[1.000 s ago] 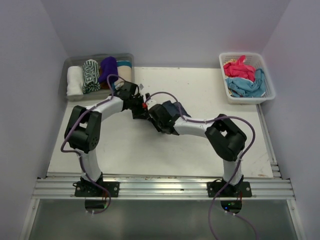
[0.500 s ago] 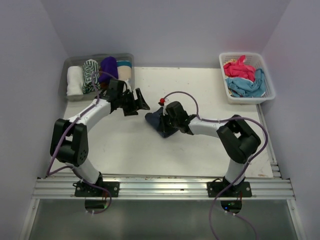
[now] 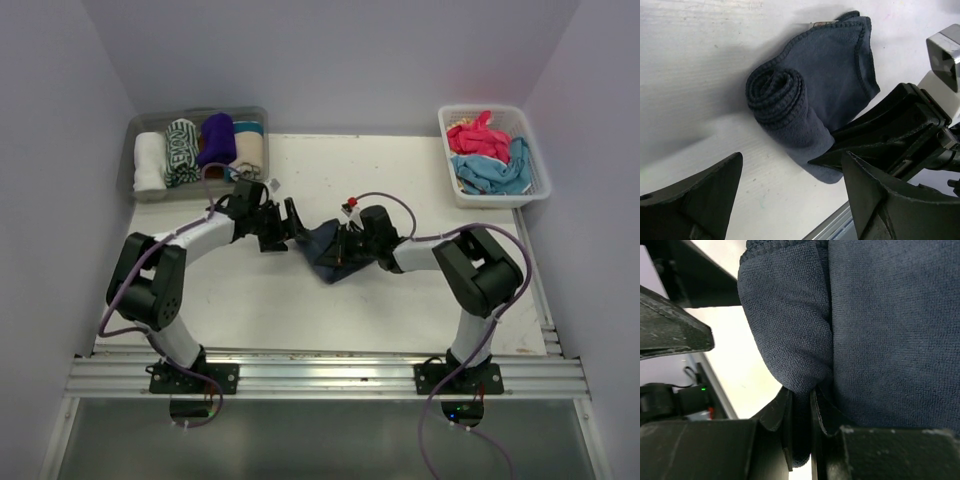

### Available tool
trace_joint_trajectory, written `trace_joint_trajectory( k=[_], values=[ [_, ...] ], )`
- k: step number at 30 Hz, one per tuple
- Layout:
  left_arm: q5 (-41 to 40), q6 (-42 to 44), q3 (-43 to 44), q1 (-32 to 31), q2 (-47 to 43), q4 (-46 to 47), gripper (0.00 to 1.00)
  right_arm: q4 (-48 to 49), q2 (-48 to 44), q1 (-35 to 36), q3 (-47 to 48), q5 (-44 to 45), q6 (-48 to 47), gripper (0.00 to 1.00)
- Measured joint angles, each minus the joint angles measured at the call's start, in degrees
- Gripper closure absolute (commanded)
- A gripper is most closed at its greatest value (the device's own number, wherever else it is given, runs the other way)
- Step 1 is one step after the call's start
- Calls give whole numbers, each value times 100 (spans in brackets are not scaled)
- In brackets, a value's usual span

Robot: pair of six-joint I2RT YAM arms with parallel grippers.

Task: Roll the towels
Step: Roll the towel

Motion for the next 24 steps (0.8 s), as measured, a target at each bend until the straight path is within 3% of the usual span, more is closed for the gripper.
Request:
trace_joint_trajectory(
  k=[3,8,10,11,14,15,18,24],
  values=[
    [9,-103,-2,-70,195,269,26,315,118,-107,-96,-278,291,100],
    [-20,-201,170,-216,828,407,50,584,157,-175,-234,-463,518,100],
    [0,-199,313,-282,1056,389,58,551,157,-175,-243,-435,507,93],
    [11,-203,385,-302,1132,387,61,496,140,-175,-243,-404,476,83],
    [15,-188,535,-352,1165,289,65,129,-59,-164,-229,-131,269,74],
    [15,-184,608,-372,1167,197,67,-81,-173,-144,-205,-4,155,62],
    [-96,-175,837,-433,1169,-142,69,-901,-579,-15,-57,544,-282,43],
    [-470,-181,1106,-481,1167,-660,70,-2710,-1362,776,487,2317,-1202,40]
  ],
)
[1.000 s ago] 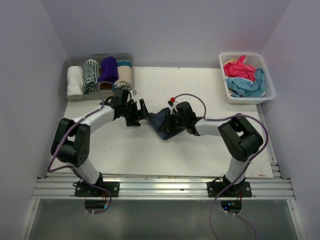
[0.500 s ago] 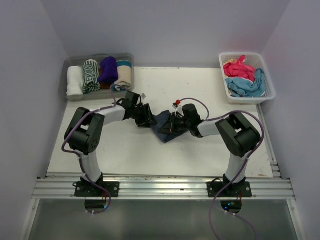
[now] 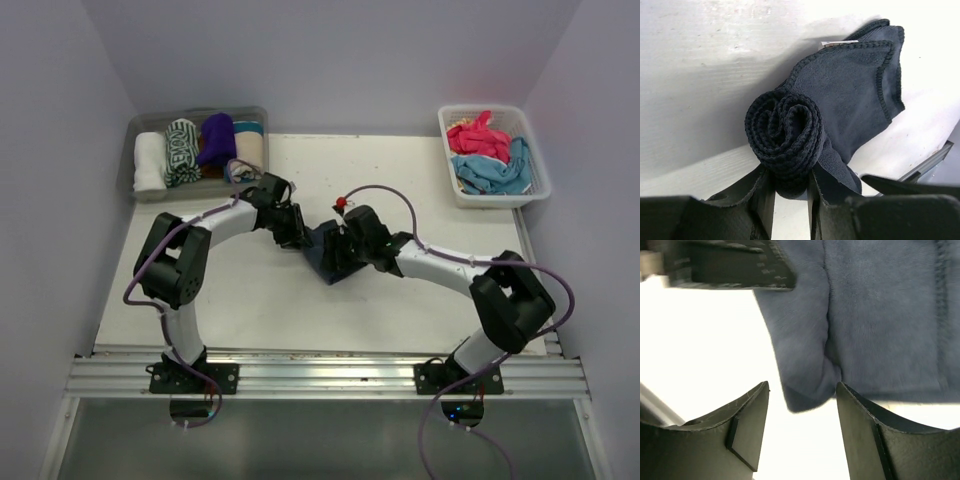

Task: Roll the towels
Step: Roll the towel

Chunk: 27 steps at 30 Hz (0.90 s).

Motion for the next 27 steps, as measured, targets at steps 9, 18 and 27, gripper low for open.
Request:
trace_joint_trajectory(
  k=[9,18,27],
  values=[
    [-166,-15,2,-26,0,-212,71,-1185,-260,1368,846,2684,-1064,40],
    [-223,-20,74,-28,7,-352,70,-1172,754,2417,1419,4129,-2356,40],
    [-223,-50,129,-31,44,-413,68,-905,1443,2461,1421,4553,-2852,67]
  ],
)
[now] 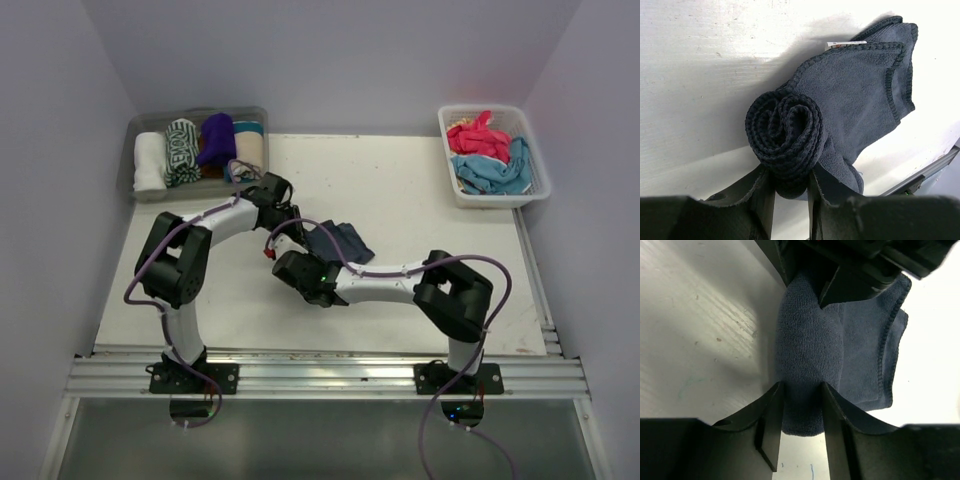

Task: Roll the towels
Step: Roll the towel

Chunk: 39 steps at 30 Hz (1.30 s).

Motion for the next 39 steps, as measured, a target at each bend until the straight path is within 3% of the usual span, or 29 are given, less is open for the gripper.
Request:
trace_joint_trajectory(
  k=[1,2,5,6,9,10,18,24,31,39],
  values=[
    [0,-7,0,0,2,-2,67,15,52,-13,0,50,11,72],
    [0,-13,0,2,2,-9,66,26,92,-17,0,76,31,83],
    [-4,-46,0,2,2,-15,53,61,105,-55,0,90,133,100],
    [-9,-48,0,2,2,-20,40,74,101,-85,-7,63,164,100],
    [-31,-48,7,4,2,-61,17,195,-7,-264,-149,-201,337,100],
    [-37,-44,11,7,2,-83,14,256,-109,-358,-240,-389,400,100],
    [-39,-39,85,125,-63,-151,12,868,-1161,-1692,-1108,-2745,1231,100],
    [-11,-50,83,184,-345,-105,10,1388,-1266,-2618,-1506,-4406,1996,100],
    [116,-57,-164,177,-715,273,10,2194,-1244,-3193,-2009,-5595,2887,100],
    [264,-55,-192,-13,-511,588,16,3399,-920,-3790,-2581,-6629,4194,100]
  ],
)
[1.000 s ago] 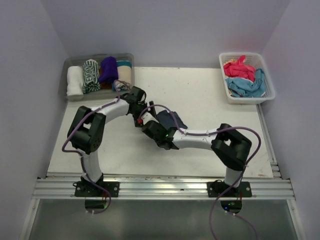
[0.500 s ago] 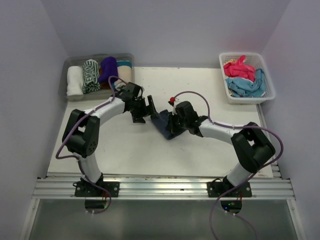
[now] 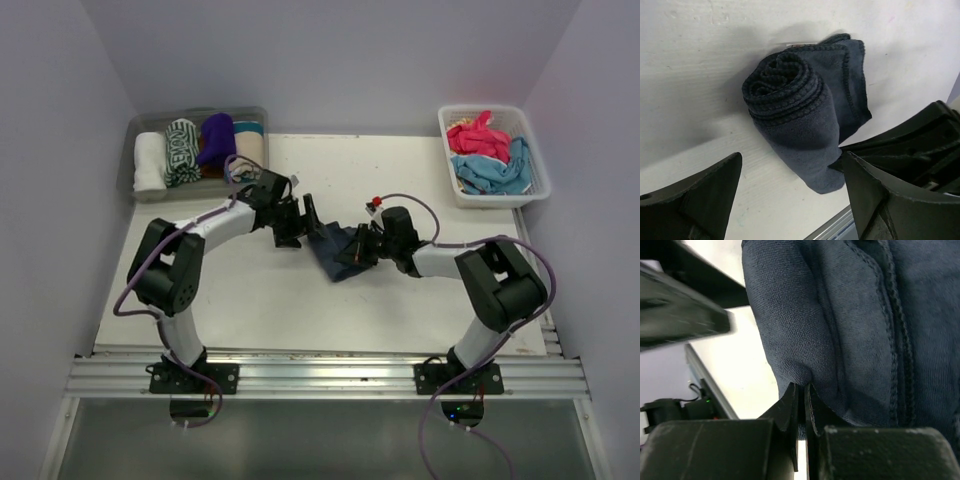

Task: Roll the towels
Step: Roll the towel

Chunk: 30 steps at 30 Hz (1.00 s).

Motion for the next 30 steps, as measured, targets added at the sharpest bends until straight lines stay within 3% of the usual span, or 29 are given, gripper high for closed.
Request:
trace_joint_trajectory(
  k=[9,11,13,15,16,19,23,30],
  values=[
    [57,-46,225,-275,844,133,44,166,136,-109,-33,-264,321,100],
    [101,-50,363,-286,922,136,54,109,133,-120,-26,-240,295,88],
    [98,-50,444,-328,940,118,60,-46,96,-122,7,-140,227,67],
    [55,-50,505,-382,940,90,63,-387,-46,-105,66,66,59,60],
    [20,-50,531,-402,940,66,64,-739,-227,-83,109,323,-122,53],
    [-63,-52,579,-435,940,-13,64,-1591,-734,129,260,1056,-533,45],
    [-133,-96,595,-435,940,-109,64,-2719,-1340,1156,879,2706,-1394,44],
    [-234,-151,763,-435,940,-382,64,-3357,-1196,2863,1775,4835,-2664,42]
  ],
)
